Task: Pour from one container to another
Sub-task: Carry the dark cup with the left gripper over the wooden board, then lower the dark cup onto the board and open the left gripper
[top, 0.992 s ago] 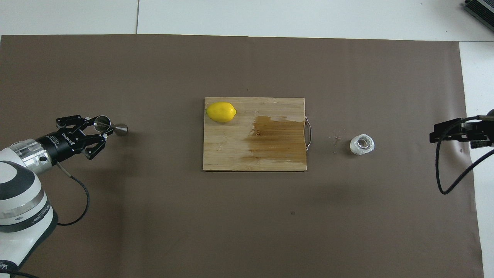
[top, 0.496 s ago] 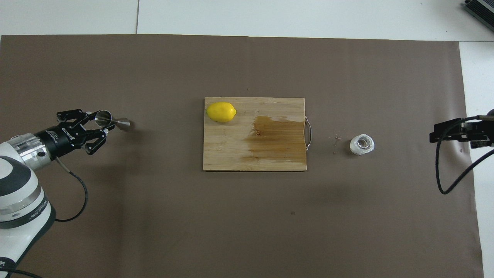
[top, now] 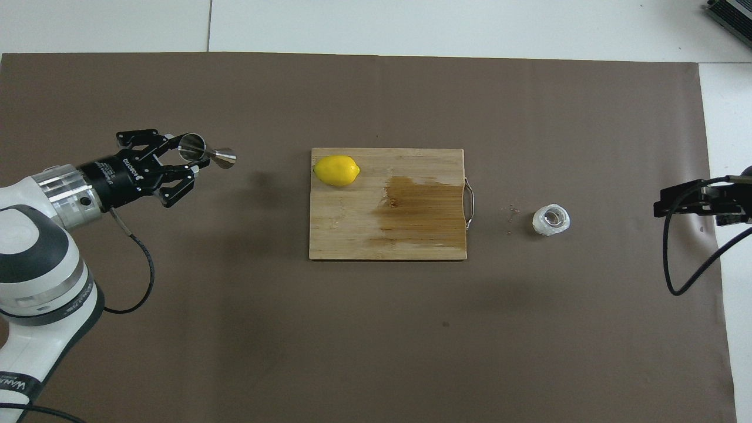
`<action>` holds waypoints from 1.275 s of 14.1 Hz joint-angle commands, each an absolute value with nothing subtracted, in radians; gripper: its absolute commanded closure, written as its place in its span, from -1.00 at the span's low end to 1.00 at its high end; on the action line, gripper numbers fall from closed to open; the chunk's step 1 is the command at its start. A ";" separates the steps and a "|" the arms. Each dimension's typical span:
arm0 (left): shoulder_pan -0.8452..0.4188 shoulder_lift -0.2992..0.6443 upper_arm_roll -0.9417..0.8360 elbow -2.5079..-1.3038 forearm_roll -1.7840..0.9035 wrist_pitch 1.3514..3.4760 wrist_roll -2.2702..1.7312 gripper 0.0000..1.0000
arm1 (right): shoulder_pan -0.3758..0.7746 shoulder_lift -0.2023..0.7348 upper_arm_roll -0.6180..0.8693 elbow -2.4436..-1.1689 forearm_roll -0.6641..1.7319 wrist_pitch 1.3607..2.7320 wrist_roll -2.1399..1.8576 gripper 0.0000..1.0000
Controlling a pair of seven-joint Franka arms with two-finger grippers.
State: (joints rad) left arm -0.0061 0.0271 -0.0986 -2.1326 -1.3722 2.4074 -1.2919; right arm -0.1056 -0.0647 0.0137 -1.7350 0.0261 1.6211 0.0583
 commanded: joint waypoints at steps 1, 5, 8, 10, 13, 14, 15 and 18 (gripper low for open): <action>-0.121 0.043 -0.089 -2.079 -1.359 2.468 -1.393 1.00 | -0.109 -0.071 0.015 -1.741 0.048 1.614 0.064 -1.00; -0.374 0.095 -0.095 -2.023 -1.358 2.744 -1.541 1.00 | -0.109 -0.071 0.015 -1.741 0.048 1.614 0.066 -1.00; -0.518 0.123 -0.103 -2.013 -1.365 2.874 -1.630 1.00 | -0.109 -0.071 0.015 -1.741 0.048 1.614 0.064 -1.00; -0.544 0.187 -0.153 -1.956 -1.367 2.931 -1.670 1.00 | -0.109 -0.071 0.015 -1.741 0.048 1.614 0.066 -1.00; -0.545 0.282 -0.282 -1.904 -1.390 3.086 -1.678 1.00 | -0.109 -0.071 0.015 -1.741 0.048 1.614 0.066 -1.00; -0.543 0.311 -0.308 -1.881 -1.390 3.112 -1.677 1.00 | -0.109 -0.071 0.015 -1.741 0.048 1.614 0.066 -1.00; -0.543 0.349 -0.336 -1.861 -1.387 3.140 -1.675 1.00 | -0.109 -0.069 0.015 -1.741 0.048 1.614 0.066 -1.00; -0.532 0.426 -0.414 -1.813 -1.382 3.247 -1.675 1.00 | -0.109 -0.071 0.015 -1.741 0.048 1.614 0.066 -1.00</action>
State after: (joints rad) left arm -0.5429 0.3654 -0.3768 -1.8769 -1.3731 3.1886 -1.6726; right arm -0.1056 -0.0647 0.0137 -1.7350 0.0261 1.6211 0.0583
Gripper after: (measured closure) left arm 0.493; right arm 0.000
